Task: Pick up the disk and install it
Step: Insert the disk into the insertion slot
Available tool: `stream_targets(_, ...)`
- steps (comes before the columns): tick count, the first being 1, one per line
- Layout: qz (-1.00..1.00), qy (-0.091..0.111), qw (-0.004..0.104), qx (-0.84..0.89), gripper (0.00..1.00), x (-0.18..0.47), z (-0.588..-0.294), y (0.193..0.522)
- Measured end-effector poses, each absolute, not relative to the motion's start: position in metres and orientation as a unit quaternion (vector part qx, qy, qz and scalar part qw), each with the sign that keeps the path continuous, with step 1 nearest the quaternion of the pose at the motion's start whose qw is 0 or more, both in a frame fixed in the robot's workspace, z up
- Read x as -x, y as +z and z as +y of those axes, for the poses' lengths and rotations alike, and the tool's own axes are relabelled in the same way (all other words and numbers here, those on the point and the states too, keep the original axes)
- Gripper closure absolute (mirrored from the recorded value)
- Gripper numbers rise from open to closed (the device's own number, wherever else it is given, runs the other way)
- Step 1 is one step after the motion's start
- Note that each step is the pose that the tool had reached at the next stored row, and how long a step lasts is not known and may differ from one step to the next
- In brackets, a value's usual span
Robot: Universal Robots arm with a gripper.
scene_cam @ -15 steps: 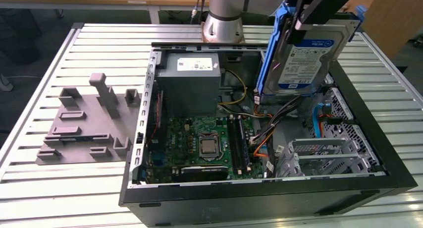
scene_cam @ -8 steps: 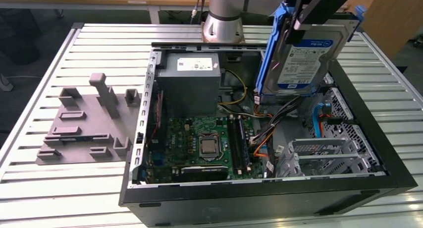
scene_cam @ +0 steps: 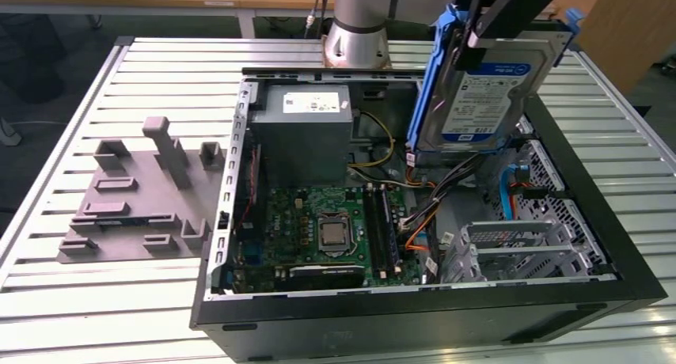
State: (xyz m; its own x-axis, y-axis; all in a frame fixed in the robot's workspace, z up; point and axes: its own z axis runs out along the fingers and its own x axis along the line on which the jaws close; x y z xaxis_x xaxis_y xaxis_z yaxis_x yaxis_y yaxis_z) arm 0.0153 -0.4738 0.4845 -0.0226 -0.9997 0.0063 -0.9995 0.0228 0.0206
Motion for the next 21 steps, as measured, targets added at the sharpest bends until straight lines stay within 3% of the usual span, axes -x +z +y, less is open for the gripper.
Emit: stream_targets(21, -0.715, -0.005, 0.009, -0.699, 0.64, -0.0111, -0.4738, 0.4845)
